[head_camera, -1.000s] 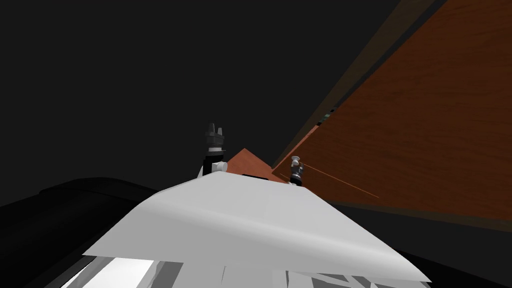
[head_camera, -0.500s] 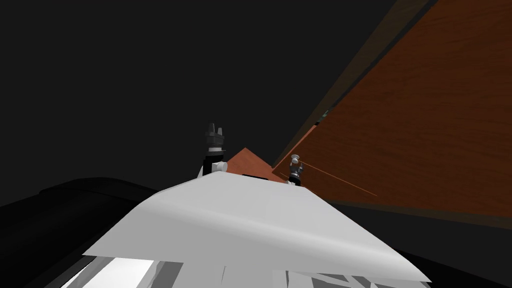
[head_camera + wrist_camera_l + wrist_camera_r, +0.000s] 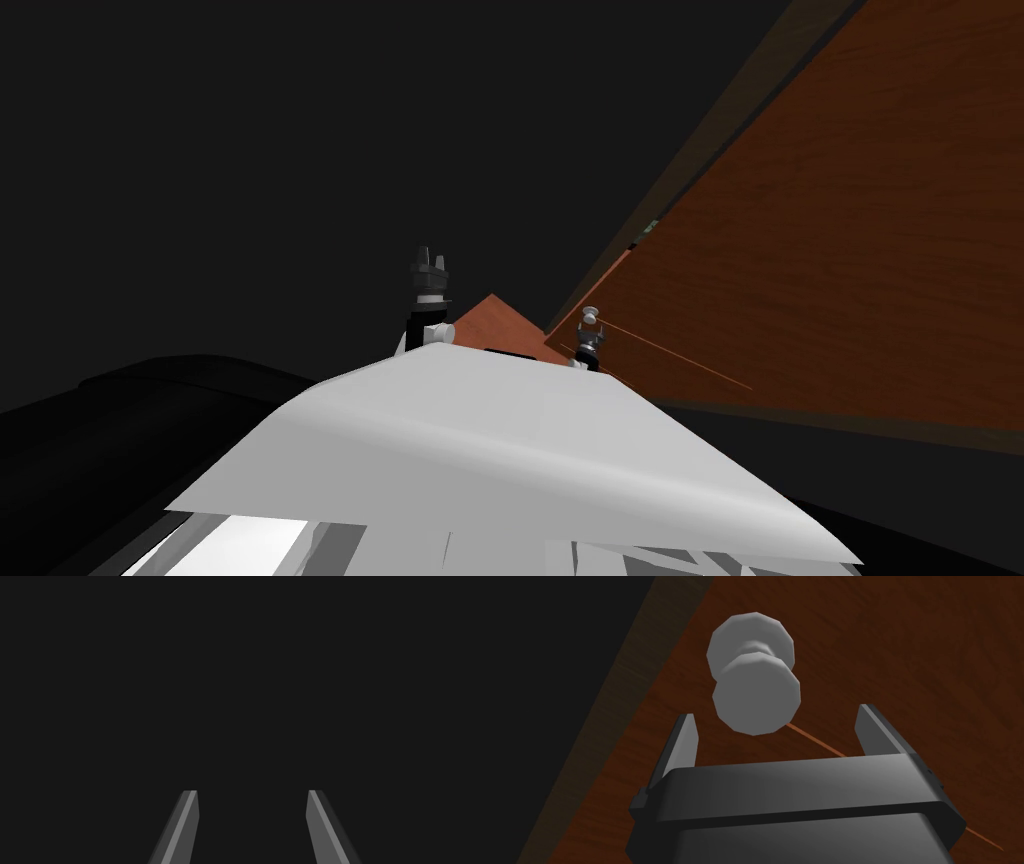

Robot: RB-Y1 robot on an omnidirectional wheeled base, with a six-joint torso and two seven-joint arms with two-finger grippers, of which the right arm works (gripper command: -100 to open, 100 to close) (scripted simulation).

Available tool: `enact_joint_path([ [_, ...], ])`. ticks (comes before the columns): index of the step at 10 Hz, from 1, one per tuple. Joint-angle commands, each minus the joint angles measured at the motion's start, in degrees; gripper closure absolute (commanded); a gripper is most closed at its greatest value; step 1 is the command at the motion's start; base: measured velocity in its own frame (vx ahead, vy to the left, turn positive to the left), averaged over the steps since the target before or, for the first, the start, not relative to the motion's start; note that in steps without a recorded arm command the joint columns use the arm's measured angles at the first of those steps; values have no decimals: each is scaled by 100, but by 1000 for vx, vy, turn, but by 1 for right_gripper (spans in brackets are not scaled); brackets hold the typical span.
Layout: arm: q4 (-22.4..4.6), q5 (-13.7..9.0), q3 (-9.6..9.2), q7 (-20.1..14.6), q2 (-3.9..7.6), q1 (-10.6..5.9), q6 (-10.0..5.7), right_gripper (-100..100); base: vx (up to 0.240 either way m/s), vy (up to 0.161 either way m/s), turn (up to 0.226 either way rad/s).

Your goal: Pull the door open

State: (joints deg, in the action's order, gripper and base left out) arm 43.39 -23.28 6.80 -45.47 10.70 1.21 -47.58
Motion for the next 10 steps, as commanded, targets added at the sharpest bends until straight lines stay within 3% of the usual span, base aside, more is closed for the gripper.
enact_joint_path([
  [1,-12,-57,-25,-164,-17,-18,-4,-100,-43,-7,18],
  [3,26,-285,-117,-537,-83,-52,18,-100,-65,-10,49],
  [6,45,-395,-161,-867,-115,-68,28,-100,-52,-7,23],
  [10,96,-707,-288,-1544,-206,-115,59,-100,-62,-8,33],
])
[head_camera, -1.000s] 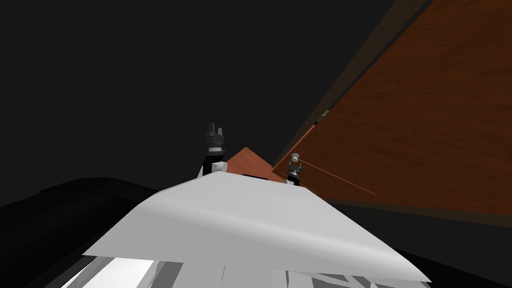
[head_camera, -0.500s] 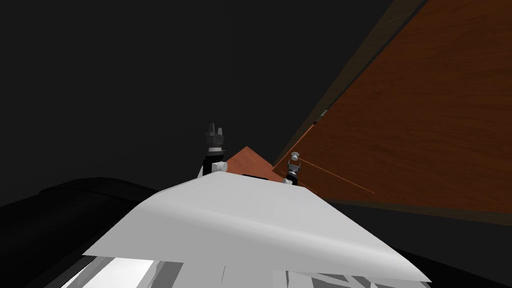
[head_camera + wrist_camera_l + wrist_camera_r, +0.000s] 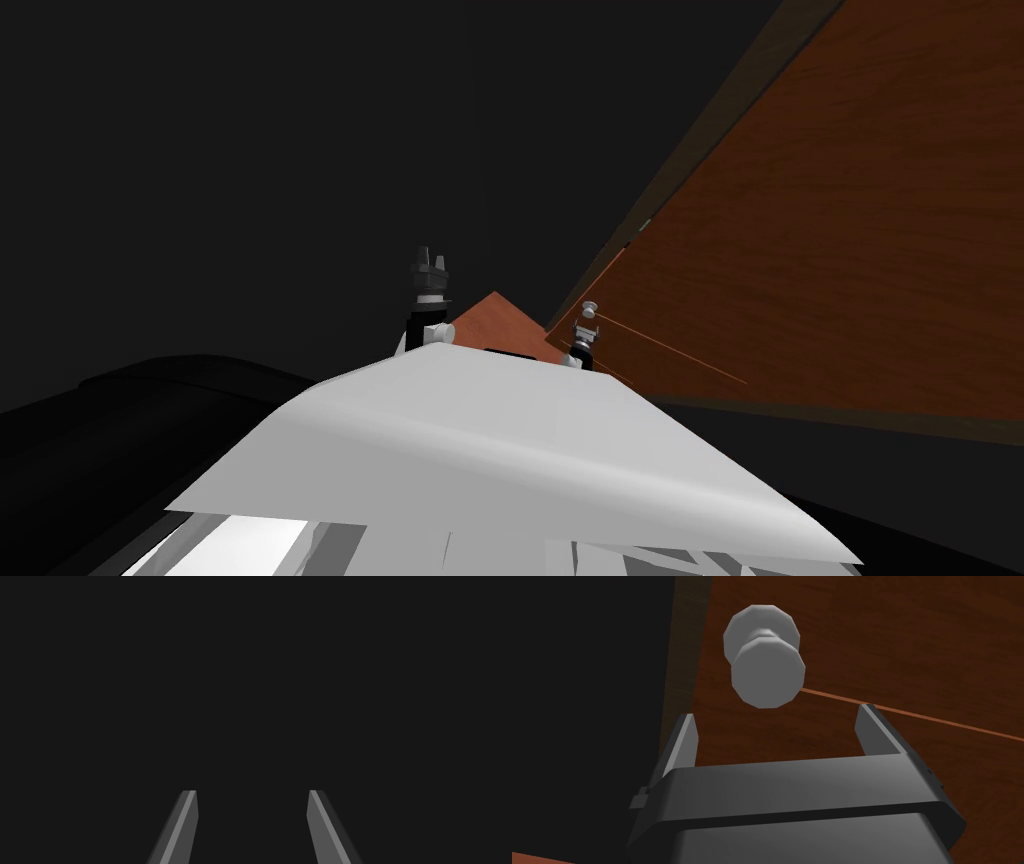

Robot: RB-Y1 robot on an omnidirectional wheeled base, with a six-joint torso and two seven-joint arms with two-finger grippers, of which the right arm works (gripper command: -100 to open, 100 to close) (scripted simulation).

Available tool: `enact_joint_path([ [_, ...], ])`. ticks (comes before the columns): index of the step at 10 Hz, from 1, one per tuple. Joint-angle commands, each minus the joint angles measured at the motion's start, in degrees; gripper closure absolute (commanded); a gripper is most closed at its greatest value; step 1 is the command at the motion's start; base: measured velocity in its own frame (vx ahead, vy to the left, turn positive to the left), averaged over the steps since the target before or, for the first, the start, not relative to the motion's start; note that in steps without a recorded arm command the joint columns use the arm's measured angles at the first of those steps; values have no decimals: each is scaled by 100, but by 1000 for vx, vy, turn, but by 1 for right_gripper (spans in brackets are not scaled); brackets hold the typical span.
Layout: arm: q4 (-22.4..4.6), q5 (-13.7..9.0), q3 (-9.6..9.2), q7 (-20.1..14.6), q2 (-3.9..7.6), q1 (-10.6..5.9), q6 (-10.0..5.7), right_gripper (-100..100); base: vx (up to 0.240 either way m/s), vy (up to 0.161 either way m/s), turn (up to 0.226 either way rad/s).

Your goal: Pull the door open

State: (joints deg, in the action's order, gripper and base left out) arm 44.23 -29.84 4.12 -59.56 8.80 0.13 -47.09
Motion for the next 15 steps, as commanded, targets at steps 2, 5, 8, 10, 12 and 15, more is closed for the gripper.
enact_joint_path([
  [2,27,-145,-59,-360,-43,-21,19,-100,-71,-8,32],
  [5,64,-375,-153,-868,-112,-56,43,-100,-71,-12,34],
  [8,90,-540,-220,-1213,-162,-80,60,-100,-79,-7,24],
  [10,20,-534,-195,-1339,10,-14,20,-100,51,9,41],
  [12,-42,-563,-177,-1542,195,58,-13,-100,206,-2,81],
  [15,-153,-615,-146,-1906,525,187,-72,-100,176,-31,84],
])
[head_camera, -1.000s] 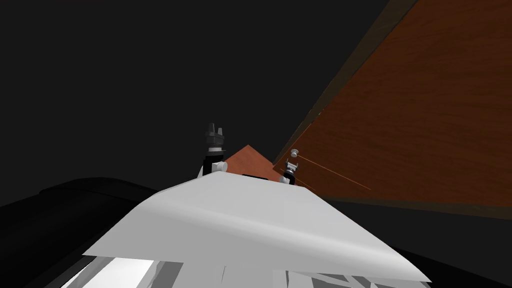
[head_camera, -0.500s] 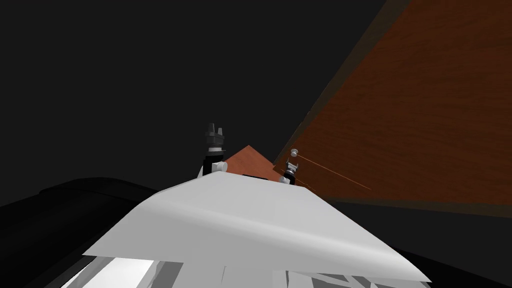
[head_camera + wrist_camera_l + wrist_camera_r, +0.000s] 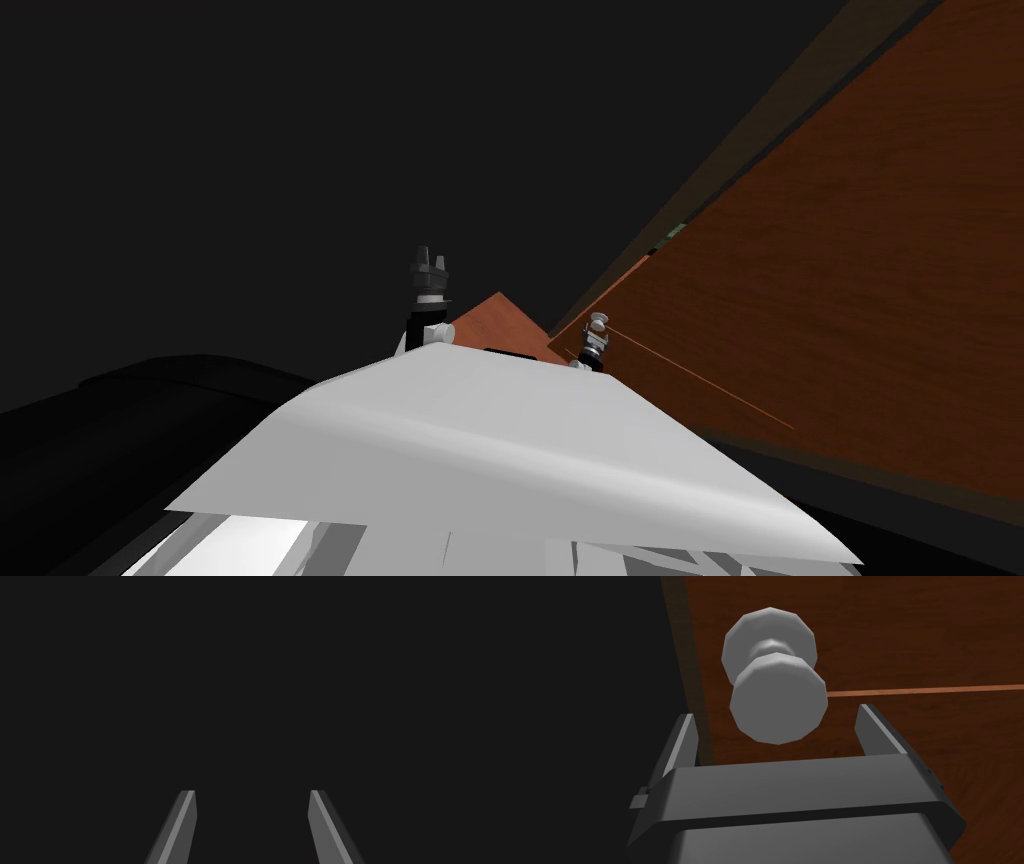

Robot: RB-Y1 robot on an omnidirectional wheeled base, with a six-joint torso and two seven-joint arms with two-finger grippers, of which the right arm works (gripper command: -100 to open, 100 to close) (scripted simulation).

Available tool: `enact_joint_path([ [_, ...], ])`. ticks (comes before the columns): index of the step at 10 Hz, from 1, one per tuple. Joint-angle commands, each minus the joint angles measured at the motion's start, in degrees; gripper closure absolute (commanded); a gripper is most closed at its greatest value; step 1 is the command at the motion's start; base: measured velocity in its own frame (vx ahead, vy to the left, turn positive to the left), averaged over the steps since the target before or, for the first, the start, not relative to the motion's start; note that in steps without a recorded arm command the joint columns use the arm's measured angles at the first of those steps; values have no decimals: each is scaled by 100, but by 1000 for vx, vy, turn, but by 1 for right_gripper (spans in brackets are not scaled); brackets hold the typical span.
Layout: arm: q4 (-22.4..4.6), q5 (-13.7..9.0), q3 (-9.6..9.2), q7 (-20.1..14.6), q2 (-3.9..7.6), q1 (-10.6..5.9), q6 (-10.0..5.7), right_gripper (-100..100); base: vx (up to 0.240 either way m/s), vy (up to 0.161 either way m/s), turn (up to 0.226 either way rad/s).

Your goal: Pull the door open

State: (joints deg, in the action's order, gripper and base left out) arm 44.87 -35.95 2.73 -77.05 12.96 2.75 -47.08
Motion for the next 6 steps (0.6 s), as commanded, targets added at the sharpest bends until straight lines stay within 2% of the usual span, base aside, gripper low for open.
enact_joint_path([
  [1,-217,-4,-6,-157,109,-75,-73,-100,108,-4,25],
  [3,-266,-27,8,-318,255,-18,-99,-100,86,3,39],
  [4,-287,-23,9,-248,214,-85,-75,-100,51,3,10],
  [5,-287,-23,9,-248,214,-85,-75,100,-12,-3,-22],
  [6,-287,-23,9,-248,214,-85,-75,100,-20,-5,2],
])
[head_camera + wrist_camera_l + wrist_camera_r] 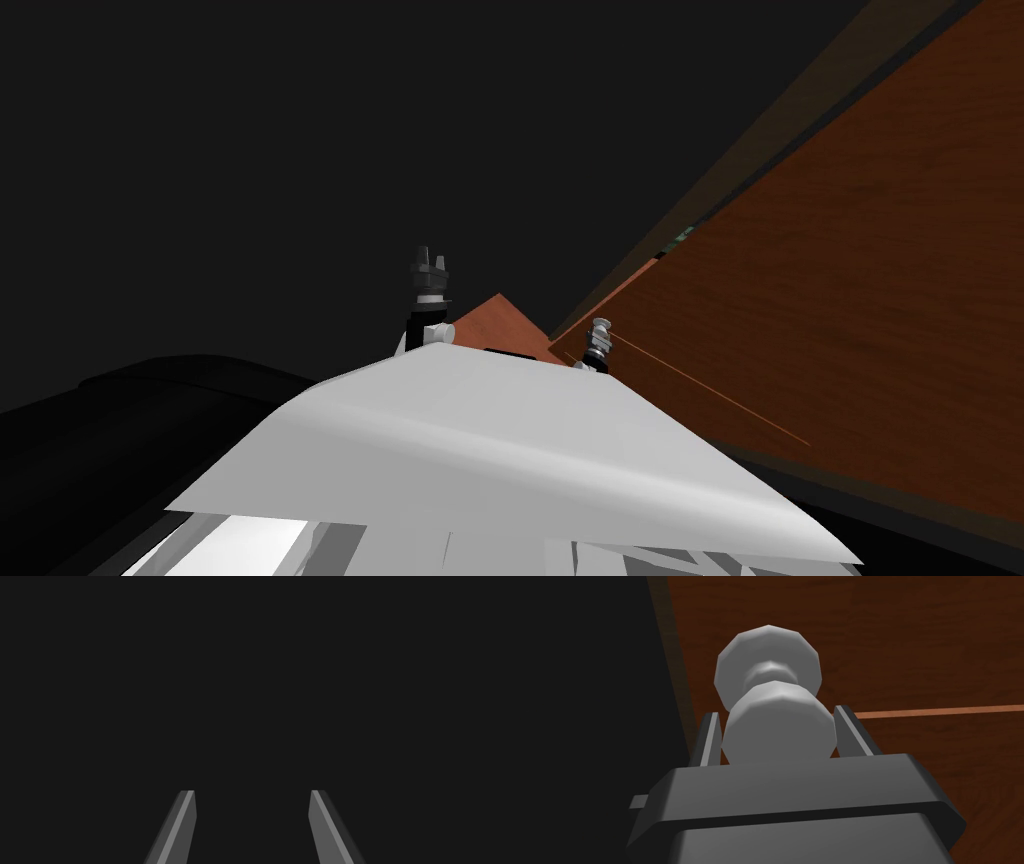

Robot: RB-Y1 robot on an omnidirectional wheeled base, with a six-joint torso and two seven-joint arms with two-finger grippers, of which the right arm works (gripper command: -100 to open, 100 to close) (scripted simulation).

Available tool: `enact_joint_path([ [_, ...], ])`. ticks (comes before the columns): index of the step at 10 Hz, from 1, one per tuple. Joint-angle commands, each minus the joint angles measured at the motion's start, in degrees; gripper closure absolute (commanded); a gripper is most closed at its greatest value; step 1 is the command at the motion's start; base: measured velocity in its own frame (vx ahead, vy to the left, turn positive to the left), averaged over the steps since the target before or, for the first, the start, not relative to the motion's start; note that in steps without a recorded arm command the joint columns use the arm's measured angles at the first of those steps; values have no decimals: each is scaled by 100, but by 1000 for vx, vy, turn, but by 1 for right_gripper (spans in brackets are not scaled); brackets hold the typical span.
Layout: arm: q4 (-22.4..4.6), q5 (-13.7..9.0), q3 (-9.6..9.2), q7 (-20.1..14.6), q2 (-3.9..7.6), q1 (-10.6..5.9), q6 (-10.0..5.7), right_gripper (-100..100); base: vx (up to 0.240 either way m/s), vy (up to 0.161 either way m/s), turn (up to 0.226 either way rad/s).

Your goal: Pull the door open

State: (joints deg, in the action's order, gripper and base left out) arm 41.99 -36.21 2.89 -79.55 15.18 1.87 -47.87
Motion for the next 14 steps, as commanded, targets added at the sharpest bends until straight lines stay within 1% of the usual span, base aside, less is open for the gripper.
enact_joint_path([
  [1,0,3,-7,2,-9,3,3,100,-13,-2,10],
  [4,0,3,-7,2,-9,3,3,100,-2,0,1],
  [5,38,61,-125,-109,48,34,9,100,-124,-24,95],
  [6,48,75,-154,-137,60,42,10,100,-210,-28,110],
  [8,90,136,-281,-260,116,77,12,100,-224,9,82],
  [9,123,186,-383,-358,160,106,14,100,-245,8,115],
  [12,199,296,-611,-579,259,169,19,100,-257,-23,107],
  [13,221,268,-558,-509,242,178,59,100,-111,-12,42],
  [14,254,342,-700,-636,294,237,33,100,-161,1,97],
])
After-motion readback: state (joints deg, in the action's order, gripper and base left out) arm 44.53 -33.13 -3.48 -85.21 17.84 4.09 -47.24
